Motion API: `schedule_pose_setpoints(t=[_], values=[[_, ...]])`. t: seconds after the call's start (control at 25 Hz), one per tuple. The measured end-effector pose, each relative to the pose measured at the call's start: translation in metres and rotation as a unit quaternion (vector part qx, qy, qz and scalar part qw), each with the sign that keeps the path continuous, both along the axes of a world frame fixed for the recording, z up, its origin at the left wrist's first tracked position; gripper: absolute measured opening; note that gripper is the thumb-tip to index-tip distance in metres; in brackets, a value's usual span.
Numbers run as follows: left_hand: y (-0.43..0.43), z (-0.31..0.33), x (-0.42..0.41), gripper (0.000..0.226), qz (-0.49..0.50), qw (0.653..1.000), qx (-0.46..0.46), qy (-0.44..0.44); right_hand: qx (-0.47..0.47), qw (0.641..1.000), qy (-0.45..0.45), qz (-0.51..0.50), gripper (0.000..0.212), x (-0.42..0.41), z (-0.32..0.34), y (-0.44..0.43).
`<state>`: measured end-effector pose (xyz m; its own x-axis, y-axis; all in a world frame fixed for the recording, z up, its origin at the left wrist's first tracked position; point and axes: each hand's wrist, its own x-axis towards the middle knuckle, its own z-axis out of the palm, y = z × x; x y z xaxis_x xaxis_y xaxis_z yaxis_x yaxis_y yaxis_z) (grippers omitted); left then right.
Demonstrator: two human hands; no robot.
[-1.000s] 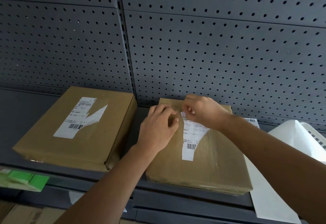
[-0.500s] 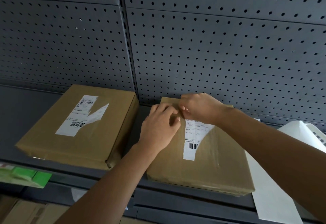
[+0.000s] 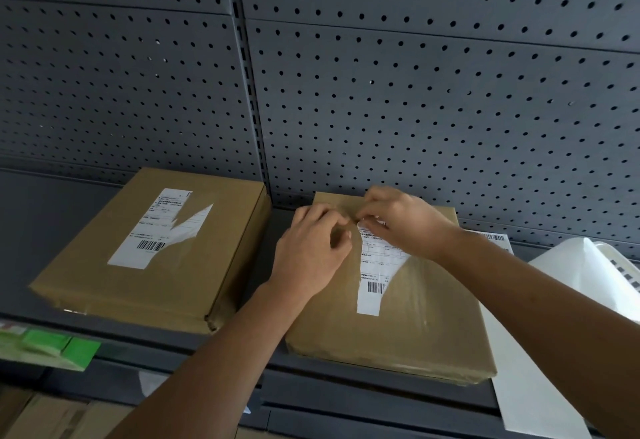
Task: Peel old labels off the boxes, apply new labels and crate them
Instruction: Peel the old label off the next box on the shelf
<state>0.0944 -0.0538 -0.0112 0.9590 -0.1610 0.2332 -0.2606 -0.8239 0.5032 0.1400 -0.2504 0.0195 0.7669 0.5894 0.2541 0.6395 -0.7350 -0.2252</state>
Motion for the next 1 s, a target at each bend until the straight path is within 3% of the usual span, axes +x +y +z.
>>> schedule_pose_setpoints(t=[0.24,0.6,0.76,0.92,1.0], values=[[0.0,-0.001,0.0,0.027,0.003,1.0,-0.005,-0.01,-0.006,1.0,-0.007,-0.018,0.01,-0.013,-0.005,-0.005],[0.0,0.0,0.001,0.03,0.004,1.0,0.013,-0.006,0.114,0.987,0.041,-0.106,0.017,-0.053,0.001,-0.036],[0.0,0.0,0.001,0.029,0.001,1.0,0.024,-0.012,0.053,0.992,0.073,-0.089,0.049,-0.042,-0.001,-0.033],[-0.001,0.0,0.001,0.028,0.003,1.0,0.027,-0.009,0.038,0.993,0.007,-0.108,0.023,-0.035,-0.015,-0.027],[-0.002,0.001,0.001,0.028,0.005,1.0,0.024,-0.005,0.032,0.993,-0.02,-0.116,0.02,-0.039,-0.016,-0.026]])
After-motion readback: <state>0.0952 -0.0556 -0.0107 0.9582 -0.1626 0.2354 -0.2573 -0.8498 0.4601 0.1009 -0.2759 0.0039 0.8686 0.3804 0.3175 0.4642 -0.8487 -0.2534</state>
